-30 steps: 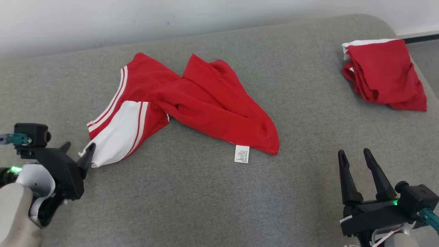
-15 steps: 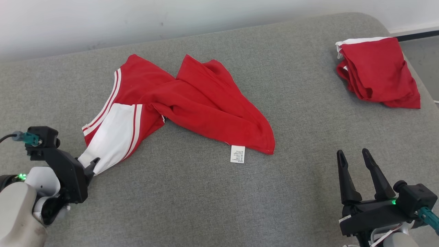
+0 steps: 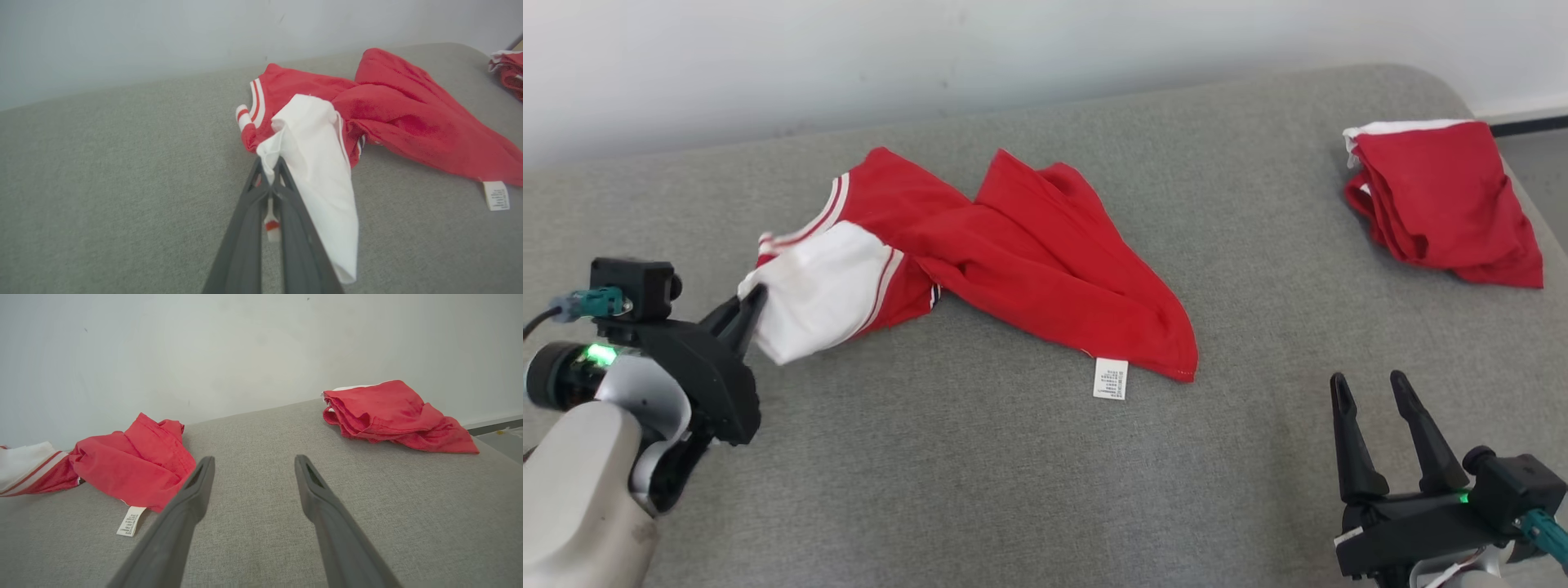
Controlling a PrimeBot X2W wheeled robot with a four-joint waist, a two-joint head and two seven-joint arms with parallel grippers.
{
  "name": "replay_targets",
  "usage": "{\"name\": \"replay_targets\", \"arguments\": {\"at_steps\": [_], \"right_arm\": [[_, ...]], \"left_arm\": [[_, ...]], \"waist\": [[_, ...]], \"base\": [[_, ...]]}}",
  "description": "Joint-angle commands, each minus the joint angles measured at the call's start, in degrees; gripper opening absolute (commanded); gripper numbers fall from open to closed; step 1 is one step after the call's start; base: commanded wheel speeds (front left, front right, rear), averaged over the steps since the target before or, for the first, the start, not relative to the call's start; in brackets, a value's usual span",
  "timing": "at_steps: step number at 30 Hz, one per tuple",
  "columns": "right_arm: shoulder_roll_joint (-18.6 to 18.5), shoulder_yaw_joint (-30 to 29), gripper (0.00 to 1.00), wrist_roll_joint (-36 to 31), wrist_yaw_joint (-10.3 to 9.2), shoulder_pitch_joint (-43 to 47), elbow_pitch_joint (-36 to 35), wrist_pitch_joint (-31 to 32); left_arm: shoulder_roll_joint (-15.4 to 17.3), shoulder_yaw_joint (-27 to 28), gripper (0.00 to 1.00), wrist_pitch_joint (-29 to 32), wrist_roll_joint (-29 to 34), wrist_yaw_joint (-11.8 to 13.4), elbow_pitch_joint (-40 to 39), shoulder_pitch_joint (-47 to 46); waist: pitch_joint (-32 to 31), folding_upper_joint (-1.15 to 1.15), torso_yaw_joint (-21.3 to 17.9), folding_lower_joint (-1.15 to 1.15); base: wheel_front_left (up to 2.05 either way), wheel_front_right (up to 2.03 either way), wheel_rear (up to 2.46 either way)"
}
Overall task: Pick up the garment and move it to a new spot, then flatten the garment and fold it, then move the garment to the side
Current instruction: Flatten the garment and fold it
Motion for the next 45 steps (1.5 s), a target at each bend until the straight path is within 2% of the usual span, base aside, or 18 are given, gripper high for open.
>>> {"name": "replay_targets", "arguments": {"at_steps": [1,4,8,13,17,19,20,21,22,26,31,39,45], "right_arm": [[0.06,-0.22,1.0,-0.41,-0.15,0.65,-0.07,0.0],[0.28,-0.7,1.0,-0.45,-0.15,1.79,-0.11,0.0],[-0.18,-0.92,1.0,-0.07,-0.15,2.68,-0.08,0.0],[-0.08,-0.7,1.0,0.04,-0.15,3.2,-0.11,0.0],[-0.12,-0.58,1.0,0.14,-0.15,3.32,0.13,0.0],[-0.3,-0.52,1.0,0.27,-0.15,3.35,0.27,0.0],[-0.41,-0.55,1.0,0.32,-0.15,3.41,0.3,0.0],[-0.5,-0.56,1.0,0.32,-0.15,3.39,0.37,0.0],[-0.6,-0.53,1.0,0.34,-0.15,3.32,0.46,0.0],[-0.83,-0.95,1.0,0.25,-0.15,3.61,0.59,0.0],[-0.85,-1.24,1.0,0.07,-0.15,4.09,0.71,0.0],[-0.33,-0.51,1.0,0.07,-0.15,4.12,1.33,0.0],[-0.2,-0.23,1.0,0.24,-0.15,3.73,1.7,0.0]], "left_arm": [[0.13,-0.04,0.0,-1.13,0.61,0.14,-1.14,0.96],[-0.59,-0.3,0.0,-3.27,0.41,0.46,-5.51,3.63],[0.14,-1.39,0.0,-4.94,2.13,1.71,-11.41,7.32],[-0.11,-3.2,0.0,-8.18,4.41,4.66,-17.41,14.44],[-2.1,-5.5,0.0,-11.69,5.9,6.37,-18.38,20.11],[-3.26,-7.35,0.0,-12.56,6.82,6.39,-17.12,22.24],[-4.21,-7.75,0.39,-13.31,6.49,6.44,-16.47,23.04],[-4.42,-8.21,0.65,-13.92,6.81,6.47,-15.63,23.49],[-4.66,-8.49,1.0,-14.65,7.22,6.3,-14.79,23.79],[-6.53,-7.67,1.0,-18.2,6.42,6.72,-13.04,24.23],[-6.67,-5.32,1.0,-20.33,6.51,7.35,-14.21,23.43],[-4.64,0.04,1.0,-21.23,7.27,9.56,-17.52,22.36],[-2.45,0.96,1.0,-20.77,6.99,7.27,-15.24,18.93]], "waist": [[-1.52,0.0,1.42,0.0],[-2.57,0.0,2.77,0.0],[-3.32,0.0,4.43,0.0],[-3.46,0.0,5.58,0.0],[-3.21,0.0,6.3,0.0],[-3.14,0.0,6.59,0.0],[-3.11,0.0,6.74,0.0],[-3.12,0.0,6.83,0.0],[-3.14,0.0,6.91,0.0],[-3.53,0.0,7.54,0.0],[-4.11,0.0,8.04,0.0],[-5.07,0.0,7.69,0.0],[-4.7,0.0,6.46,0.0]], "base": [[0.0,0.0,0.0],[0.0,0.0,0.0],[0.0,0.0,0.0],[0.0,0.0,0.0],[0.0,0.0,0.0],[0.0,0.0,0.0],[0.0,0.0,0.0],[0.0,0.0,0.0],[0.0,0.0,0.0],[0.0,0.0,0.0],[0.0,0.0,0.0],[0.0,0.0,0.0],[0.0,0.0,0.0]]}}
